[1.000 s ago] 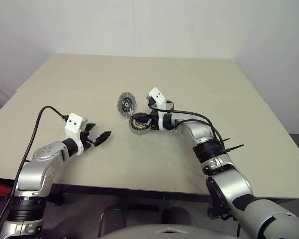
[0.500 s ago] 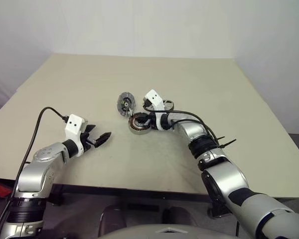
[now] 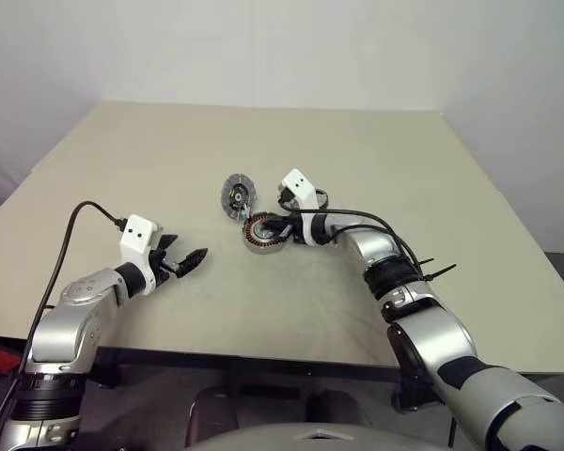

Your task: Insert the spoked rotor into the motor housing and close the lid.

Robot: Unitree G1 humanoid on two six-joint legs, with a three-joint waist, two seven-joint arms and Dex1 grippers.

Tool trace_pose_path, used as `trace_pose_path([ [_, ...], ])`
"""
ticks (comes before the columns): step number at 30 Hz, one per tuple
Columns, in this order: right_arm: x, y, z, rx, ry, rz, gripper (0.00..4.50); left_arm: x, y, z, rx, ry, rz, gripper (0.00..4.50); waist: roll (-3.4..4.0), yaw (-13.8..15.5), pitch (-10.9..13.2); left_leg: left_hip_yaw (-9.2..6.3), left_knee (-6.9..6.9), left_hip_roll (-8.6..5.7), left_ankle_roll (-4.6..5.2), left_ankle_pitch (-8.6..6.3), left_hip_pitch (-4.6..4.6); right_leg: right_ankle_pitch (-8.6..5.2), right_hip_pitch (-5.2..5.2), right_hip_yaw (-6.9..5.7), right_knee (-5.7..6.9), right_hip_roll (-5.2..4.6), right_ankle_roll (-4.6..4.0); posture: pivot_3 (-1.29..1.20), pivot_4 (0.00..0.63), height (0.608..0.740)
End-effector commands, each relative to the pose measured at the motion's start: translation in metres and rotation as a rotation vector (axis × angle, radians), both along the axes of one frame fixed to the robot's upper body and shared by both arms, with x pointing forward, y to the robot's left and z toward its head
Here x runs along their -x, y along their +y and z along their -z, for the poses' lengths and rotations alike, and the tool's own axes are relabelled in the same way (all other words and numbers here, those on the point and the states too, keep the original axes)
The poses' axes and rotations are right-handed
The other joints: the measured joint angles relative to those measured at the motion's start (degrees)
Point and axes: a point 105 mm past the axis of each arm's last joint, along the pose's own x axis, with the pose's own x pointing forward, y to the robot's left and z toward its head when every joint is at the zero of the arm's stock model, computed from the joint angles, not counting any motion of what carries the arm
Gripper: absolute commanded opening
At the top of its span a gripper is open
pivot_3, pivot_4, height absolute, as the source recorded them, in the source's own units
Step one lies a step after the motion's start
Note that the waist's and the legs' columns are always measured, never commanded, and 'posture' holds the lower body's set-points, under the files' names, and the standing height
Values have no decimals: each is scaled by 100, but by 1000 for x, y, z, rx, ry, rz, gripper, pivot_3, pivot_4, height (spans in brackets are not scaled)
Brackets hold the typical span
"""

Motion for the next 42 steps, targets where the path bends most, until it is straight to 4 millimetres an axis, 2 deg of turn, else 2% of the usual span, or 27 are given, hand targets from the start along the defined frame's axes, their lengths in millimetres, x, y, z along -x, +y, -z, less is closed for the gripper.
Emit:
trace_pose_path([
  [1, -1, -1, -10, -4, -36, -2, 26, -4, 7, -16, -14, -65, -11, 4500, 0, 0, 0, 0, 0, 0, 0, 0, 0, 0, 0, 0, 0, 0, 0, 0, 0, 740],
  [7, 1, 2, -13, -14, -44, -11, 26, -5, 9, -16, -15, -69, -18, 4500, 0, 0, 0, 0, 0, 0, 0, 0, 0, 0, 0, 0, 0, 0, 0, 0, 0, 740],
  [11, -7, 8, -28, -64, -76, 16, 26, -5, 9, -15, -15, -67, -18, 4500, 0, 0, 0, 0, 0, 0, 0, 0, 0, 0, 0, 0, 0, 0, 0, 0, 0, 740],
  [17, -20, 10, -37, -77, -104, 56, 26, -4, 5, -14, -11, -65, -10, 4500, 0, -4, 0, 0, 1, 0, 0, 0, 5, 0, -1, 0, 0, 0, 0, 0, 0, 740],
  [20, -24, 9, -35, -73, -104, 68, 26, -4, 4, -14, -11, -65, -10, 4500, 0, -3, 0, 0, 1, 0, 0, 0, 10, 0, -1, -1, 0, 0, 0, 0, 0, 740],
  [29, -28, -5, -13, -26, -73, 111, 26, -3, 7, -15, -16, -65, -15, 4500, 0, -1, 0, 0, 1, 0, 0, 0, 7, 0, -1, -1, 1, 0, -1, 0, 0, 740],
  [42, -21, -2, -20, -85, -77, 62, 26, -4, 8, -15, -19, -65, -18, 4500, 0, 2, 0, 0, 4, 0, 2, 0, 7, 0, -1, -2, 1, -2, -1, 0, 0, 740],
])
